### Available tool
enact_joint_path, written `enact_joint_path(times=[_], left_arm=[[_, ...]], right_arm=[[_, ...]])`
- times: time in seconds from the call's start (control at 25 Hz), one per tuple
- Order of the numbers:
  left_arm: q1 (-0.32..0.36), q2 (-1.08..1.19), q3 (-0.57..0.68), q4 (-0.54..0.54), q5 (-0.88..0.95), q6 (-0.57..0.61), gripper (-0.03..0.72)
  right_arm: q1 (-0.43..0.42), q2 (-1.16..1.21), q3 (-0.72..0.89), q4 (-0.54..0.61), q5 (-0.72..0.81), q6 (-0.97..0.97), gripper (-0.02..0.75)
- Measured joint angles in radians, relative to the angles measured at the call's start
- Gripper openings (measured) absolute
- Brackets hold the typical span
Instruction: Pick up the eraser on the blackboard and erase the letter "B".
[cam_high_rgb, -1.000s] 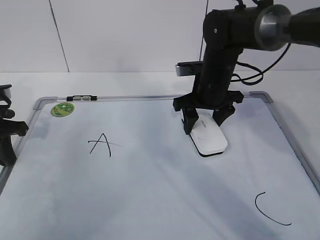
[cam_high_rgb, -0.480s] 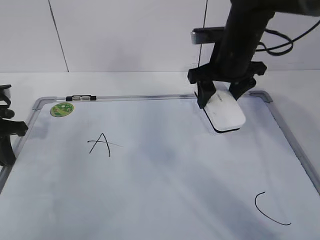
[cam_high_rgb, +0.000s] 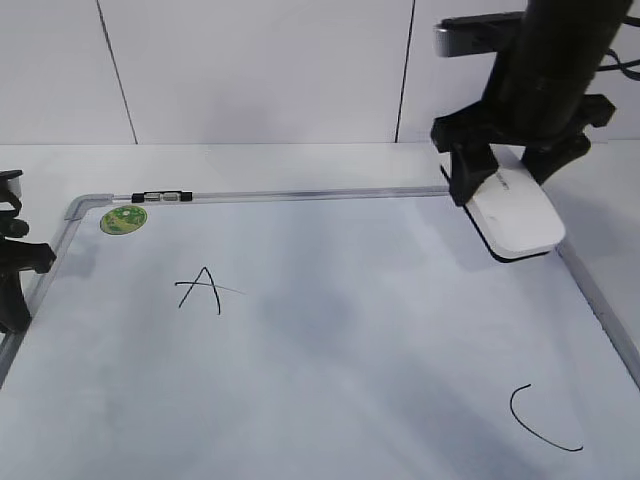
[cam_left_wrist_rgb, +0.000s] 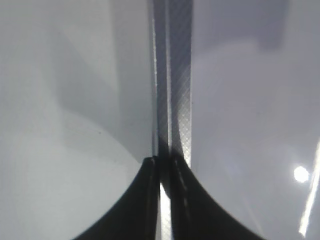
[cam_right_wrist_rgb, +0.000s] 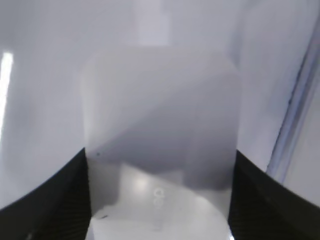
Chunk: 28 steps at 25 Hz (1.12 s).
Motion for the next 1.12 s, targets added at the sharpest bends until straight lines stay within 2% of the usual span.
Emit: enact_joint_path(times=[0.48,0.64,1.12], left_arm=[[0.000,0.000,0.000,-0.005,0.004,0.000,0.022],[0.000,0.000,0.000,-0.006,0.006,0.000,0.022],[0.000,0.000,0.000,-0.008,0.006,0.000,0.022]], right_arm=[[-0.223,0.024,0.059,-0.007,0.000,0.012,0.514],[-0.277,0.065,0.059,0.054,0.000,-0.048,0.514],[-0.283,0.173,0.059,0.087,-0.003,-0.127,0.514]])
